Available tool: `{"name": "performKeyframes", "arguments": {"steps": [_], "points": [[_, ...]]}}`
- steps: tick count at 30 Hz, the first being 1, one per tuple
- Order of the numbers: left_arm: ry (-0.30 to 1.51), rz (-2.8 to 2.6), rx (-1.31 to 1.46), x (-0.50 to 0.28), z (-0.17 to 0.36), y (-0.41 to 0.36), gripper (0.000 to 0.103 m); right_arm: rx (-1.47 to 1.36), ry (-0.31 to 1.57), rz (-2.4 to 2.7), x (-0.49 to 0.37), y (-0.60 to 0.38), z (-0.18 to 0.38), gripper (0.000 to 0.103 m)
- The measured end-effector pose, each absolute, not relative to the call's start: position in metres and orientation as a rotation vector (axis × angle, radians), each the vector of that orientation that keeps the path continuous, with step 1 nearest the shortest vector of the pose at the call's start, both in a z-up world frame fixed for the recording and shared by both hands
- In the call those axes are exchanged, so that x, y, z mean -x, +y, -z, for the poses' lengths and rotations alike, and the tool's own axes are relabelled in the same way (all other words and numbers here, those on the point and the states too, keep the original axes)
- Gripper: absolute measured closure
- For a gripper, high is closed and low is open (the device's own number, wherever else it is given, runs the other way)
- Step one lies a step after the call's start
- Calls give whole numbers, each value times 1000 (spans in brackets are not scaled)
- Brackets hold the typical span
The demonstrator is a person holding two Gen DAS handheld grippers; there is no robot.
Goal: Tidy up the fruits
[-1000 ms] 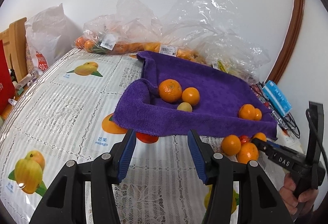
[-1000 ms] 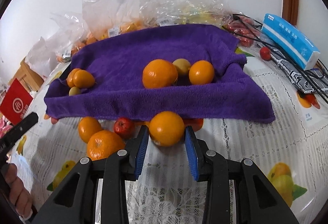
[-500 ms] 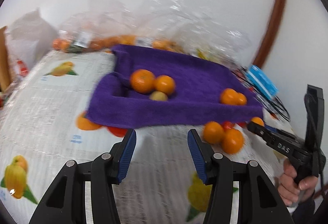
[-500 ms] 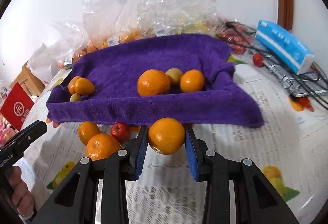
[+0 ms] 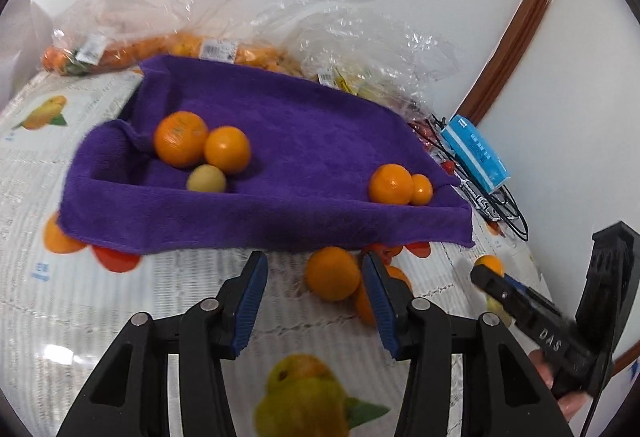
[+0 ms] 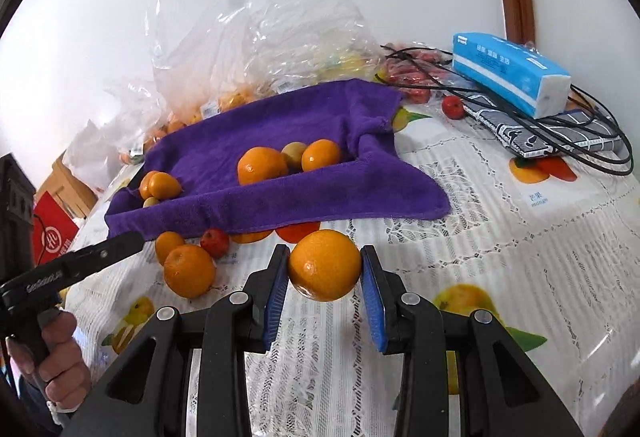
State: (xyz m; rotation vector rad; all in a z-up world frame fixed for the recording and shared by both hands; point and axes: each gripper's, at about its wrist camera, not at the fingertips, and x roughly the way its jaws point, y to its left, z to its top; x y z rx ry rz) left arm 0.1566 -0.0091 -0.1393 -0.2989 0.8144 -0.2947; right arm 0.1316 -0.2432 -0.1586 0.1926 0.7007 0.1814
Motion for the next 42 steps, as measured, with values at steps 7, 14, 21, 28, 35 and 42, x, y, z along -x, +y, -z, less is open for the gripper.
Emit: {"name": "performKeyframes", "arguments": {"steps": [7, 14, 21, 28, 35, 42], "points": [[873, 304, 308, -171, 149, -22, 69, -163, 741, -208, -137, -235, 163, 67], [860, 278, 245, -173, 150, -31, 71, -155, 747, -199, -137, -234, 164, 68], [828, 181, 160, -164, 144, -28, 71, -170, 748, -209, -138, -237, 164, 67], [868, 150, 117, -169, 151, -29, 70, -164, 744, -205, -136, -235, 163, 68], [868, 140, 95, -169, 152, -32, 71, -160, 760, -223, -137, -234, 164, 68], [868, 141, 102, -168, 152, -30, 71, -169, 799, -196, -144, -234, 170, 68]]}}
